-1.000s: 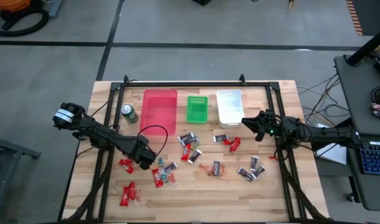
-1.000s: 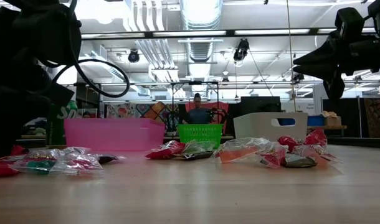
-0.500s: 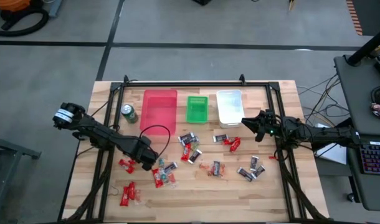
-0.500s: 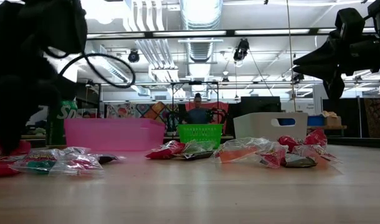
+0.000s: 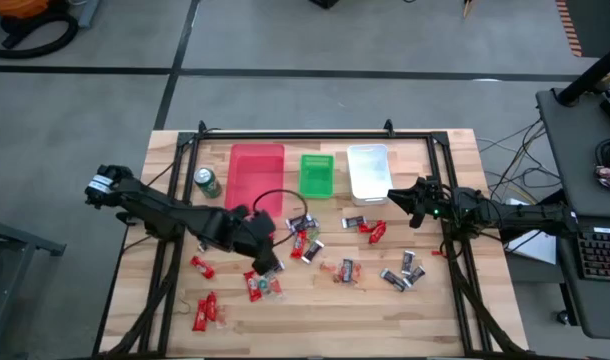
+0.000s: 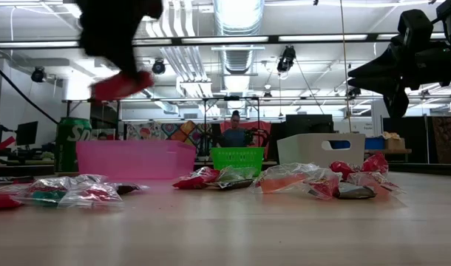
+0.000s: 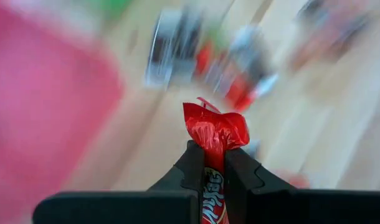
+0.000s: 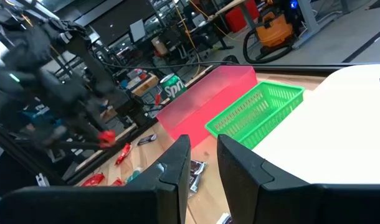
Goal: Sort candy
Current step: Put the red chocolate into the green bin
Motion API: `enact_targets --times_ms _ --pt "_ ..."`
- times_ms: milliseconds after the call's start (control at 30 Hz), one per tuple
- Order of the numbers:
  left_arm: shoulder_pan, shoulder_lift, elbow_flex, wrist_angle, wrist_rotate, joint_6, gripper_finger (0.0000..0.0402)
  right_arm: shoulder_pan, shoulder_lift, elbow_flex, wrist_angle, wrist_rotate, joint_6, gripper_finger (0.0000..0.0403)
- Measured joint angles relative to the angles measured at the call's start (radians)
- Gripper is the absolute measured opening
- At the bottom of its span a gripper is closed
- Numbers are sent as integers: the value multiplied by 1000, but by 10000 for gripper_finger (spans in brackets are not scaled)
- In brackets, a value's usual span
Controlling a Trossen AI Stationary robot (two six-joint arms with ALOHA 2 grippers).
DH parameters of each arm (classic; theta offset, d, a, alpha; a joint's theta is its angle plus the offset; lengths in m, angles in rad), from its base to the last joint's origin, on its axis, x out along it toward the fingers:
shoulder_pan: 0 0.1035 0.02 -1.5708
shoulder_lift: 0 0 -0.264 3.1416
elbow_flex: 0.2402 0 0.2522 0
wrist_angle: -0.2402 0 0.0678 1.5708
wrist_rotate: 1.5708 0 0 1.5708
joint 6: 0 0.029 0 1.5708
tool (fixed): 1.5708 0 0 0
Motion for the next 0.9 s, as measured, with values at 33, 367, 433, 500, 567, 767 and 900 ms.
enact_targets --times_ms 33,367,433,500,567,767,900 --pt "7 0 26 37 -21 68 9 0 0 0 0 0 0 73" --pt "136 -1 64 490 -45 648 10 0 0 0 4 7 0 73" --pt "172 -1 43 547 -45 685 10 0 0 0 4 7 0 73" --pt "207 -1 16 615 -44 711 10 0 0 0 4 7 0 73" --pt "243 2 -12 681 -45 727 10 0 0 0 4 7 0 73" --pt "342 50 -91 874 -44 746 10 0 0 0 4 7 0 73" --pt "417 131 -109 954 -44 760 10 0 0 0 5 8 0 73"
